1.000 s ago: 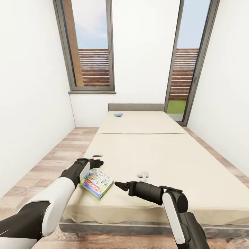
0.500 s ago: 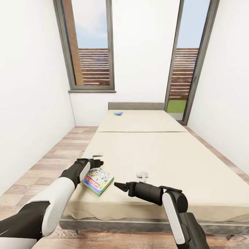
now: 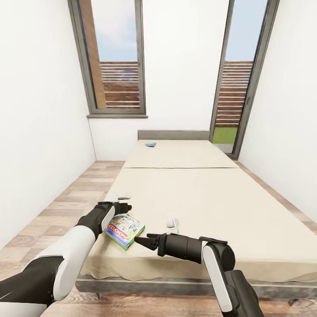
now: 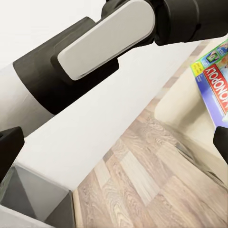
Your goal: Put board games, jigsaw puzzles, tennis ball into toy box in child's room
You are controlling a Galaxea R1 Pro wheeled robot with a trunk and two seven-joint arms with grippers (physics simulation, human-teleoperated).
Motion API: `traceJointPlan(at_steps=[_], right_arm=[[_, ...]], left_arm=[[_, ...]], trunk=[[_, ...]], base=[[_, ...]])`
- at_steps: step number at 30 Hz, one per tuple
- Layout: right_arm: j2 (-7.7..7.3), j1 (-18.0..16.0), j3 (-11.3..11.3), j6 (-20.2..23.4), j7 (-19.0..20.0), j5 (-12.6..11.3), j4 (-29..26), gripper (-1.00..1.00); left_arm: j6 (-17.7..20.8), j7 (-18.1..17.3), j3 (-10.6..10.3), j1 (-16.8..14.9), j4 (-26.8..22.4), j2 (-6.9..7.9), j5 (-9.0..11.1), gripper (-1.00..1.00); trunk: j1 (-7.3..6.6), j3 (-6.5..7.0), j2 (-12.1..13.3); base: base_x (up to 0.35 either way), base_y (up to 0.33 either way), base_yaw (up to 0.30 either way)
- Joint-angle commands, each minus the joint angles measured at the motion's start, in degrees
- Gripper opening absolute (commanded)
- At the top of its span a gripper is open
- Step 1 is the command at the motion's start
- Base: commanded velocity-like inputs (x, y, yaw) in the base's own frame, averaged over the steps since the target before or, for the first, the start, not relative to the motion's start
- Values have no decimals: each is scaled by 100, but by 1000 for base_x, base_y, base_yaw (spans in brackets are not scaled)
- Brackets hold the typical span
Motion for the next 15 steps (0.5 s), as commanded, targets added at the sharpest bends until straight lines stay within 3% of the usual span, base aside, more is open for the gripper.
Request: traceJointPlan(at_steps=[1,15], right_arm=[[2,-4,-4,23,33,11,-2,100],[2,-3,-2,13,59,20,-2,100]], left_arm=[[34,-7,36,-1,-12,-5,-5,100],[36,-18,36,-1,-13,-8,-5,100]], trunk=[[-1,-6,-2],[-1,-6,-2]], base=[[0,0,0],[0,0,0]])
